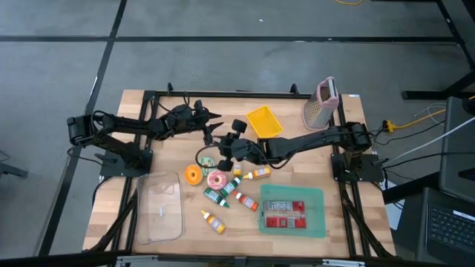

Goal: Pick & Place Food Item
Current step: Put the bottom right pink donut into the yellow bin

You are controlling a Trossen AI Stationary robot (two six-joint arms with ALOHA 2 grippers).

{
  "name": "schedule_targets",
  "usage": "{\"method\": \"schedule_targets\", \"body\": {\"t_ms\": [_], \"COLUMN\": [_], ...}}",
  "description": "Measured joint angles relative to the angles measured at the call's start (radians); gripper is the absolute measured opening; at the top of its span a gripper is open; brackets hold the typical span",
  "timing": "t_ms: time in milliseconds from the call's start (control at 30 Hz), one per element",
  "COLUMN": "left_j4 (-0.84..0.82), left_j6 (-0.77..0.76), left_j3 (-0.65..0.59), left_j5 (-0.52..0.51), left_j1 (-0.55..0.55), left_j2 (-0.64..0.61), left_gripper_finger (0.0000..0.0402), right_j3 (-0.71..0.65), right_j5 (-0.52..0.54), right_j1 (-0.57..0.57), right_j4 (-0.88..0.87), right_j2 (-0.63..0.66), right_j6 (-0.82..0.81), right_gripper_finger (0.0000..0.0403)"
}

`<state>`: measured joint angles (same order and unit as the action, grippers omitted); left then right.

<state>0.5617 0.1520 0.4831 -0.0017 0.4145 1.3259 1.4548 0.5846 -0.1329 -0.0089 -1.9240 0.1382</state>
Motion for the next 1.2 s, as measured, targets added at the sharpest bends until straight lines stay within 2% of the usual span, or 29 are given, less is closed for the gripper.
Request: {"method": "schedule_targets", "body": {"t_ms": [433, 567, 700, 800, 967, 1033, 1200], "left_j4": [-0.015, -0.026, -0.030, -0.040, -0.042, -0.042, -0.046], "left_j6": [0.000, 0.000, 0.000, 0.000, 0.000, 0.000, 0.000], "left_j3": [0.000, 0.000, 0.000, 0.000, 0.000, 0.000, 0.000], "left_j5": [0.002, 0.010, 0.024, 0.024, 0.024, 0.023, 0.023], "left_j1": [0.000, 0.000, 0.000, 0.000, 0.000, 0.000, 0.000], "left_j2": [0.000, 0.000, 0.000, 0.000, 0.000, 0.000, 0.000], "left_gripper_finger": [0.0143, 0.0143, 0.0143, 0.0143, 0.0143, 0.0143, 0.0143], "right_j3": [0.000, 0.000, 0.000, 0.000, 0.000, 0.000, 0.000], "right_j5": [0.000, -0.077, -0.097, -0.220, -0.491, -0.530, -0.521], "right_j1": [0.000, 0.000, 0.003, 0.011, 0.021, 0.025, 0.030], "right_j4": [-0.055, -0.141, -0.183, -0.208, -0.290, -0.340, -0.412], "right_j2": [0.000, -0.001, -0.001, -0.001, -0.013, -0.015, -0.049], "right_j6": [-0.073, 0.056, 0.009, -0.035, -0.075, -0.090, -0.106], "right_gripper_finger": [0.0084, 0.0084, 0.0084, 0.0084, 0.0084, 0.0084, 0.0084]}}
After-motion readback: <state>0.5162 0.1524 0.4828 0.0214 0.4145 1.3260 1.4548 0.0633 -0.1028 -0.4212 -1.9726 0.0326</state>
